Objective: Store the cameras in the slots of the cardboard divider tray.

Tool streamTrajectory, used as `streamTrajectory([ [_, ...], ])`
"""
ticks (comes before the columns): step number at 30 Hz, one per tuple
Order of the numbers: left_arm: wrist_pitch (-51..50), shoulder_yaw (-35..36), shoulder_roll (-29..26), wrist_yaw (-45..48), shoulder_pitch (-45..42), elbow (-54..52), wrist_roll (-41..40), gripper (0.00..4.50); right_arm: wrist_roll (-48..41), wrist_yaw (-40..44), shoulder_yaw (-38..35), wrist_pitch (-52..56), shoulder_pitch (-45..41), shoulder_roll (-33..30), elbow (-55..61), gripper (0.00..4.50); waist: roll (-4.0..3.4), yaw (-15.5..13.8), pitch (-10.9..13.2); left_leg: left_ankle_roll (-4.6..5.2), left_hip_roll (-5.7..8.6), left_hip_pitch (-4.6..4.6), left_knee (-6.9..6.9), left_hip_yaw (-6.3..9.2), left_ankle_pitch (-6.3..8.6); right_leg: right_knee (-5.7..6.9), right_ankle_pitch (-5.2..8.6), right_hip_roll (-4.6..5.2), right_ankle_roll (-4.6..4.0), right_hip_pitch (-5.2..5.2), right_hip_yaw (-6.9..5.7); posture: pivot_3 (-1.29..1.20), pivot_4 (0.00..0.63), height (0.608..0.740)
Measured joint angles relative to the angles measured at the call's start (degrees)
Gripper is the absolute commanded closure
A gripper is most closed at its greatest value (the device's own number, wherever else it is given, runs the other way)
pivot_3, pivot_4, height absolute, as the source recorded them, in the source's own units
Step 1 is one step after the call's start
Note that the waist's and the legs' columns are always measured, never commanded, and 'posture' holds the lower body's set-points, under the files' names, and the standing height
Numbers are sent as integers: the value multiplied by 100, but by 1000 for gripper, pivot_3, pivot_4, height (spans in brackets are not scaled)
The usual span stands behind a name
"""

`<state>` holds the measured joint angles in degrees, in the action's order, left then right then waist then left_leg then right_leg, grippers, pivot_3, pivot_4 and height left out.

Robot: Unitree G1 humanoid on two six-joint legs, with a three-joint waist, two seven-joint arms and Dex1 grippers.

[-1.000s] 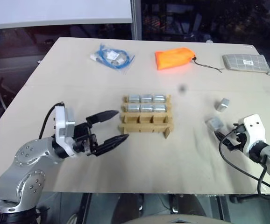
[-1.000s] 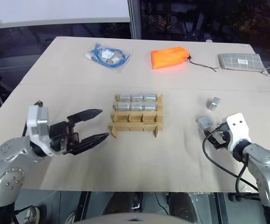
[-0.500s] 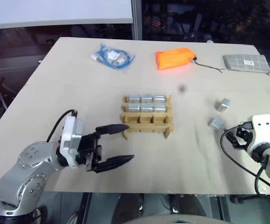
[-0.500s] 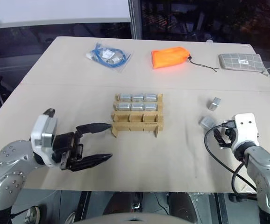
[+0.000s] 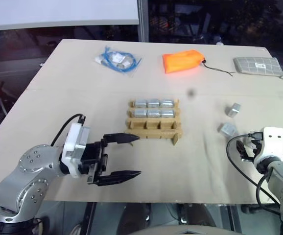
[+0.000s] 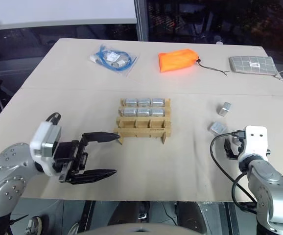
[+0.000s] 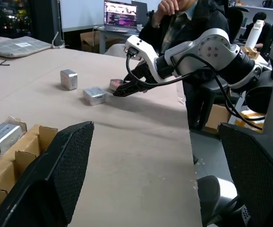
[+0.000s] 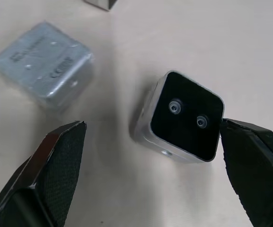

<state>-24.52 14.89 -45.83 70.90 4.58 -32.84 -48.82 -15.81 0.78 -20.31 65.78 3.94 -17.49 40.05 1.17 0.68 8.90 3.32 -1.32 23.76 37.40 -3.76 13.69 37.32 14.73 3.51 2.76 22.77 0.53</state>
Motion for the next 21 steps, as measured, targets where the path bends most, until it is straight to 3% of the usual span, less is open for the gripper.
streamTrajectory([
  [11, 32, -9, 59, -28, -12, 41, 31, 93, 184, 15, -33, -344, -137, 147, -402, 0, -2, 9, 1, 0, -1, 0, 0, -3, 0, 1, 0, -2, 1, 2, 3, 0, 150, 740],
  [21, 90, -87, 120, -138, -5, 41, 38, 93, 445, 365, 486, -1123, 255, -197, -369, 0, -2, 5, 1, 0, -1, 0, 0, -4, 0, 1, 1, -2, 2, 3, 6, 0, 150, 740],
])
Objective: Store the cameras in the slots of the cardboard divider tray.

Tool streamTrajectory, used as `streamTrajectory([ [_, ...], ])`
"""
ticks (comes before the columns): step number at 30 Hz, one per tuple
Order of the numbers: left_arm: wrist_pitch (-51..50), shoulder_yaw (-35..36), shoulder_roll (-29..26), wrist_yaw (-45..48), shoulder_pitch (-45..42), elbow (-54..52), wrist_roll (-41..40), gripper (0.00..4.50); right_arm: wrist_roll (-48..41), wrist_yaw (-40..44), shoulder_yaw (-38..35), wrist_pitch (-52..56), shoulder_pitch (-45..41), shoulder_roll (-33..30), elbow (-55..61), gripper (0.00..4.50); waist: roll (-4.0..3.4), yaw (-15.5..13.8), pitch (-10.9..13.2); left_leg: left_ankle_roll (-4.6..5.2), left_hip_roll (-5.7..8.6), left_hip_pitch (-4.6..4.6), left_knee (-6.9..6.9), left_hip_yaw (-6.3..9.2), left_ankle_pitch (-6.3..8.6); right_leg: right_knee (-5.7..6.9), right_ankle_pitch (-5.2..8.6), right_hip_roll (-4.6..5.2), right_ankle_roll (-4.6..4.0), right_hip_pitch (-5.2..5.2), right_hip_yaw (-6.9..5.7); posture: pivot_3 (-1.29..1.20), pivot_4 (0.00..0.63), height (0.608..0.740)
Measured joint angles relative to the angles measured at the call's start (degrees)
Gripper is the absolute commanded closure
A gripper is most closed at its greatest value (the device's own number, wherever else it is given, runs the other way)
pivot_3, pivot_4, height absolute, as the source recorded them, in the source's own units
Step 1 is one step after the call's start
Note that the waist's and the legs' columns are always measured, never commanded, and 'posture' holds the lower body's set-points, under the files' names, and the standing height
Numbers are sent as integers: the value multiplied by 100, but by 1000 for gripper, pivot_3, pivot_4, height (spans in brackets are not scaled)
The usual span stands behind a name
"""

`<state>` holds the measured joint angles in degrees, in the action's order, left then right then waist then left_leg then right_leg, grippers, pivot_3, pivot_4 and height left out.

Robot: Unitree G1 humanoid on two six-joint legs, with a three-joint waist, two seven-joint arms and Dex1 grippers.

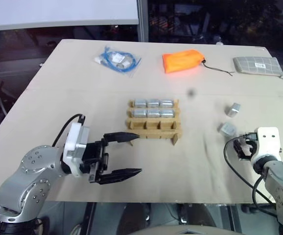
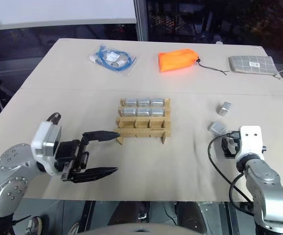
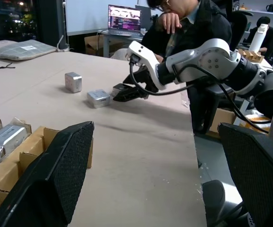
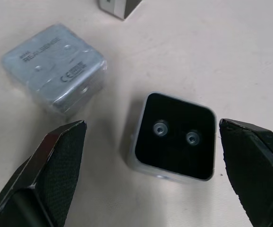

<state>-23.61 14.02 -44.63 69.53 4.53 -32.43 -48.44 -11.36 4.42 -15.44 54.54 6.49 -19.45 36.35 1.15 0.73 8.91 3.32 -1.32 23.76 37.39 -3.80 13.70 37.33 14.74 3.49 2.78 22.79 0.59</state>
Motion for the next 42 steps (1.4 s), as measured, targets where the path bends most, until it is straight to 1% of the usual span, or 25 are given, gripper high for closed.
streamTrajectory([
  [13, -2, -102, 0, -4, -200, 128, -5, 93, 110, -313, -214, 138, -55, 437, -1, 0, 0, 0, 0, 0, -1, 0, 0, 0, 0, 1, 0, 0, 0, 1, -1, 0, 150, 740],
  [16, -16, -103, 0, -13, -208, 147, -7, 0, 106, -345, -303, 161, -90, 543, -67, 738, 0, 0, 0, 0, 0, 0, 0, 0, 0, 1, 0, 0, 0, 1, 0, 0, 150, 740],
  [17, -21, -103, 0, -28, -210, 147, -8, 0, 105, -346, -304, 165, -104, 556, -91, 1099, 0, 1, 0, 0, 0, 0, 0, 0, 0, 1, 0, 0, 0, 1, 0, 0, 150, 740],
  [18, -38, -103, -1, -68, -223, 147, -12, 0, 88, -339, -302, 167, -135, 595, -142, 1634, 0, 1, 0, 0, 0, 0, 0, 0, 0, 1, 0, 1, 0, 1, 0, 0, 150, 740],
  [20, -64, -103, -1, -93, -233, 147, -18, 0, 81, -337, -302, 161, -144, 616, -145, 2344, -1, 0, 0, 0, 0, 0, -1, 0, 0, 1, 0, 1, 0, 1, 0, 0, 150, 740],
  [21, -89, -103, 0, -128, -242, 146, -19, 0, 85, -338, -303, 158, -164, 615, -152, 2553, 0, -3, 0, 0, -1, 0, 0, 0, 0, 0, 0, 1, 0, 1, -1, 0, 150, 740],
  [25, -245, -103, 117, -577, -369, 134, -102, 0, 102, -307, -289, 114, -150, 581, -169, 2553, 0, -5, 0, 0, 0, 0, 0, 1, 0, 0, 0, 4, 1, 0, -1, 0, 150, 740],
  [27, -376, -103, 292, -1079, -493, 81, -118, 0, 206, -141, -148, -168, -44, 302, -220, 2553, -2, -9, 1, 0, 3, 1, 0, 0, 0, 0, 0, 5, 2, 0, 0, 0, 150, 740],
  [28, -510, -105, 344, -1362, -553, 40, -142, 0, 277, 4, -52, -448, 18, 114, -244, 2553, -2, -5, 1, 0, 3, 1, 0, -1, 0, 0, 0, 5, 3, 1, 2, 0, 150, 740],
  [29, -731, -109, 357, -1726, -643, 10, -216, 0, 347, 254, 60, -945, 72, -118, -257, 2553, -2, -3, 3, 1, 4, 1, 0, -1, 0, 1, -3, 3, 10, 1, 3, 0, 150, 740],
  [30, -1105, -113, 357, -2234, -814, -14, -390, 0, 475, 591, 267, -1707, 86, -450, -202, 2553, -3, 10, 3, 1, 2, -3, 0, -1, 0, 3, -10, -3, 25, 1, 6, 0, 150, 740],
  [31, -1346, -111, 344, -2488, -952, -8, -588, 0, 562, 754, 378, -2088, 67, -619, -107, 2553, -2, 19, 3, 1, -2, -3, 0, 0, 0, 5, -10, -11, 26, 1, 7, 0, 150, 740],
  [32, -1723, -119, 264, -2715, -1143, 24, -957, 0, 649, 903, 535, -2458, 18, -760, -25, 2553, 2, 17, 5, 0, -7, -3, 2, 2, -1, 8, -10, -19, 26, 1, 7, 0, 150, 740],
  [33, -2049, -122, 172, -2895, -1362, 81, -1348, 0, 692, 1030, 682, -2738, -95, -834, 49, 2553, 6, 17, 8, -2, -15, -3, 4, 6, -2, 8, -9, -31, 27, 1, 9, 0, 150, 740],
  [34, -2427, -125, 170, -3184, -1744, 263, -1945, 0, 705, 1199, 945, -3051, -304, -848, 144, 2553, 6, 11, 8, -5, -17, -5, 5, 9, -3, 13, -9, -33, 26, 1, 9, 0, 150, 740],
  [36, -2780, -169, 274, -3615, -2194, 527, -2531, 0, 706, 1429, 1333, -3353, -574, -852, 221, 2553, 6, 6, 8, -6, -16, -5, 8, 10, -4, 21, -10, -34, 26, 1, 10, 0, 150, 740],
  [38, -3055, -386, 422, -4010, -2503, 763, -2722, 0, 799, 1642, 1770, -3622, -831, -871, 285, 2553, 7, 2, 8, -6, -7, -4, 9, 10, -4, 21, -10, -32, 26, 0, 14, 0, 150, 740],
  [42, -3395, -681, 788, -4475, -2700, 1201, -2940, 0, 1130, 1984, 2319, -4062, -1210, -1064, 193, 2553, 24, -8, 18, -30, 0, 1, 11, 9, -19, 19, -7, -23, 31, 1, 14, 0, 150, 740],
])
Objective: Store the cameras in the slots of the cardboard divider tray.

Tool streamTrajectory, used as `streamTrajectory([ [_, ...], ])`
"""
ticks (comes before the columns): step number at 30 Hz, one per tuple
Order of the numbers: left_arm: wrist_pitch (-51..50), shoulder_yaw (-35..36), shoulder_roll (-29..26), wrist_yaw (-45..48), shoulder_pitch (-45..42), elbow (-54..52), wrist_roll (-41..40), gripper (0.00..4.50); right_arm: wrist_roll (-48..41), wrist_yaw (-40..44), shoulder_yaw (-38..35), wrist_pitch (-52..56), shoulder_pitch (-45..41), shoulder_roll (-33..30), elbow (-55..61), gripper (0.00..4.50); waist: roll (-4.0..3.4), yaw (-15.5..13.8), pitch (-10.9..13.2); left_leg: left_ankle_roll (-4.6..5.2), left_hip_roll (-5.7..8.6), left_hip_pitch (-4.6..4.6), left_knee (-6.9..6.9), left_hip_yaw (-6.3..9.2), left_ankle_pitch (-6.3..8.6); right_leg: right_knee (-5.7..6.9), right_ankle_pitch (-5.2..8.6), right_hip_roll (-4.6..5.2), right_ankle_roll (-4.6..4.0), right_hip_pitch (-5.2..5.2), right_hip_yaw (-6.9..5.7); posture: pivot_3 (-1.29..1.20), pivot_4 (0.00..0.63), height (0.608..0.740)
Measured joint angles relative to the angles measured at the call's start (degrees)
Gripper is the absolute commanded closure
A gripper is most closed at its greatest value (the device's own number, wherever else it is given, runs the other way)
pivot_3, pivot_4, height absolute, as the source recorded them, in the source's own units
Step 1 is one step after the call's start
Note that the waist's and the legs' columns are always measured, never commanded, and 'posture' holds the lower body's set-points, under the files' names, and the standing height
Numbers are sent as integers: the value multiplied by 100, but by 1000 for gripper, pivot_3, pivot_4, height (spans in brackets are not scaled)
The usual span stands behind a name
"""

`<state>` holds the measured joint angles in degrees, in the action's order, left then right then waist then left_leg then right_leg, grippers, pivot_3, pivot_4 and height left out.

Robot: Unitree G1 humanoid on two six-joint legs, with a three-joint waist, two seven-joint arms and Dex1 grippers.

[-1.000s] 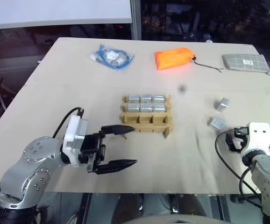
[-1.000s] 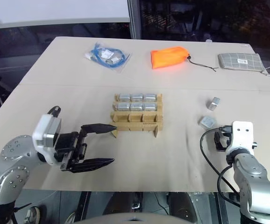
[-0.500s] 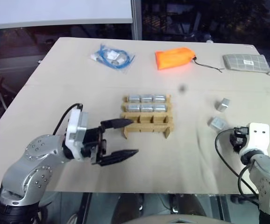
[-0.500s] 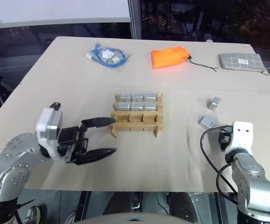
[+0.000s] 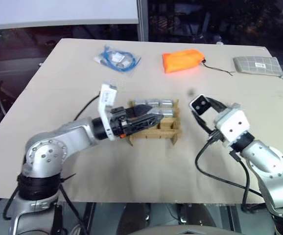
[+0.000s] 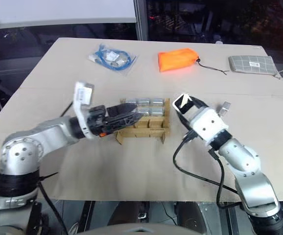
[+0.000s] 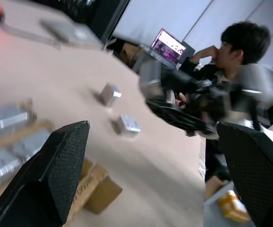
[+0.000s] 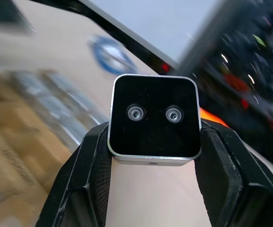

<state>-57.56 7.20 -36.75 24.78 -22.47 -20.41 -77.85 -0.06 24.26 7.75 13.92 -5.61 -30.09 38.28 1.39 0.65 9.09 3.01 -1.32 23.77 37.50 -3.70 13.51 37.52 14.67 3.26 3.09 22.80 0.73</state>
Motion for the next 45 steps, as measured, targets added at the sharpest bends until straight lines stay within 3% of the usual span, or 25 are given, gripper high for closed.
streamTrajectory([
  [12, -280, -222, 667, -461, -682, 397, -219, 0, 330, 606, 380, -570, -287, -133, -140, 2553, 4, -22, 2, -2, 1, 0, 3, 4, -2, 6, 0, 1, -1, 0, -5, 0, 150, 740],
  [19, -479, -391, 1114, -757, -1606, 1007, -147, 0, 492, 680, 471, -654, -449, -87, -184, 2553, 4, -34, 2, -2, 3, 1, 11, 5, -2, 13, 0, -1, -1, -1, -5, 0, 150, 740],
  [22, -631, -521, 1319, -973, -1957, 1174, -110, 727, 565, 678, 493, -655, -458, -35, -191, 2561, 5, -36, 3, -2, 4, 3, 15, 5, -2, 13, 0, 0, -1, -1, -4, 0, 150, 740],
  [24, -717, -548, 1466, -1137, -2105, 1236, -114, 1520, 595, 678, 499, -655, -469, -16, -190, 2561, 5, -36, 3, -2, 3, 4, 16, 5, -2, 13, 0, 0, -1, -1, -4, 0, 150, 740],
  [26, -821, -557, 1604, -1289, -2204, 1239, -150, 1520, 626, 679, 500, -655, -469, -4, -190, 2561, 5, -32, 3, -3, 3, 3, 17, 5, -2, 13, 0, -1, 0, -1, -3, 0, 150, 740],
  [37, -970, -525, 1431, -1358, -1900, 999, -146, 1520, 728, 637, 375, -653, -420, -2, -277, 2561, 5, -19, 3, -4, 3, 2, 17, 5, -2, 16, 0, 0, -1, -1, -3, 0, 150, 740],
  [45, -690, -313, 892, -412, -1336, 1018, 449, 1520, 730, 614, 235, -667, -431, 0, -493, 2561, 4, -5, 3, -5, 1, 0, 17, 4, -2, 16, 0, -1, -2, -1, -3, 0, 150, 740],
])
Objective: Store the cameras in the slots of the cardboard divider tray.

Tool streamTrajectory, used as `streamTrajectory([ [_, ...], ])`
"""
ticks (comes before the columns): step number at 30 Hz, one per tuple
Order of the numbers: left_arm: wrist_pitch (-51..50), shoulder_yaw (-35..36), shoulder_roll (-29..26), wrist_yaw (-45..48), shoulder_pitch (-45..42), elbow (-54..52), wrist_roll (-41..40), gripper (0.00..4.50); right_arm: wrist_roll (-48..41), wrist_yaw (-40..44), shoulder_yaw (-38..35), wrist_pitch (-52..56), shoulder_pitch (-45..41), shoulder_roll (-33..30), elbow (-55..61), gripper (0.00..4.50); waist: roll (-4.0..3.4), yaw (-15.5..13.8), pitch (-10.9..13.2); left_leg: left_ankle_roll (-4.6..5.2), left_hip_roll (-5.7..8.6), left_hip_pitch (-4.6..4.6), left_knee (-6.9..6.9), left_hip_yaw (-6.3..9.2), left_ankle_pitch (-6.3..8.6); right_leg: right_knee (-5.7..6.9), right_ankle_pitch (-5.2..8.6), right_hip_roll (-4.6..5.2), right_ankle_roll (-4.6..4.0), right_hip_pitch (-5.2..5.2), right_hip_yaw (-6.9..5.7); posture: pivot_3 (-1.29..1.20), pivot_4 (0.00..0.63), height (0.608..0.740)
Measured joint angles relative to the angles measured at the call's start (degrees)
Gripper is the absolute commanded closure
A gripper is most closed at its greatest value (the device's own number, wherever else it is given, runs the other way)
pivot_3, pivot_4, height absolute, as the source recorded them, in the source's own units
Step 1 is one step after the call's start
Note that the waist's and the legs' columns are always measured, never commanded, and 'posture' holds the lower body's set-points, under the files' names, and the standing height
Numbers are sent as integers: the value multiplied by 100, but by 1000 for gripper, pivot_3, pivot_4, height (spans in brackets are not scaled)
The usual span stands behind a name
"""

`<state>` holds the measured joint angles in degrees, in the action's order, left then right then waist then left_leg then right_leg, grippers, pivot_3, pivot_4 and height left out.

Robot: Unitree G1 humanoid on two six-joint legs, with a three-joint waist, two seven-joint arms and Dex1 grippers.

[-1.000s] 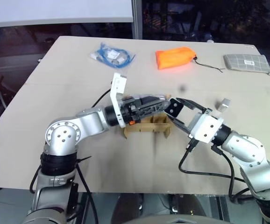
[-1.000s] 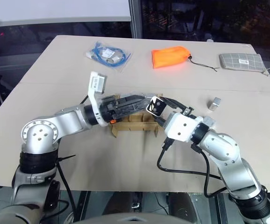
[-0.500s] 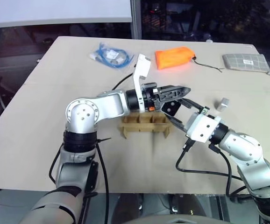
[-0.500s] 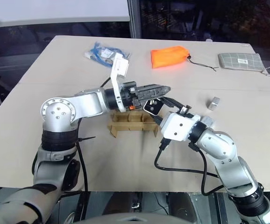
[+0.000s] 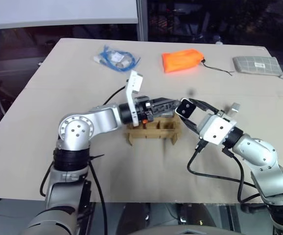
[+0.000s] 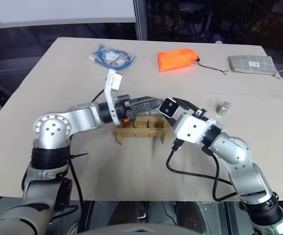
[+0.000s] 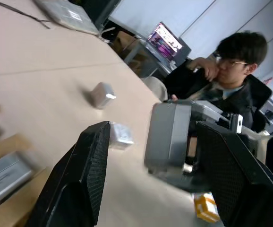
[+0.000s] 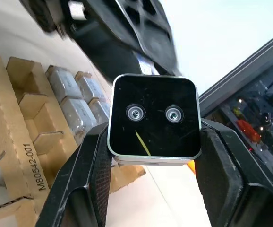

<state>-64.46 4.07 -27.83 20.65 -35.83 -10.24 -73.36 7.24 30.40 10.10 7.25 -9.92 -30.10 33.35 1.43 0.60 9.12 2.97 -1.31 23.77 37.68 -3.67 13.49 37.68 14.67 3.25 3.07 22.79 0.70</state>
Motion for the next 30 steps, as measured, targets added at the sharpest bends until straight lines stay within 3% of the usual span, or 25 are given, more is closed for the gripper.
streamTrajectory([
  [14, 97, -12, 12, 995, 296, 19, 580, 1520, -24, 61, 15, -123, -67, 95, -28, 2561, 0, -13, 0, 0, 1, 2, 0, 1, 0, 0, 0, 3, 0, 0, -2, 0, 150, 740],
  [30, 7, -35, 218, 1342, 263, 83, 798, 1520, 56, 144, 71, -264, -126, 105, -32, 2561, 1, -12, 0, 1, 0, 2, 0, 2, 0, 0, 0, 3, 0, 0, -1, 0, 150, 740],
])
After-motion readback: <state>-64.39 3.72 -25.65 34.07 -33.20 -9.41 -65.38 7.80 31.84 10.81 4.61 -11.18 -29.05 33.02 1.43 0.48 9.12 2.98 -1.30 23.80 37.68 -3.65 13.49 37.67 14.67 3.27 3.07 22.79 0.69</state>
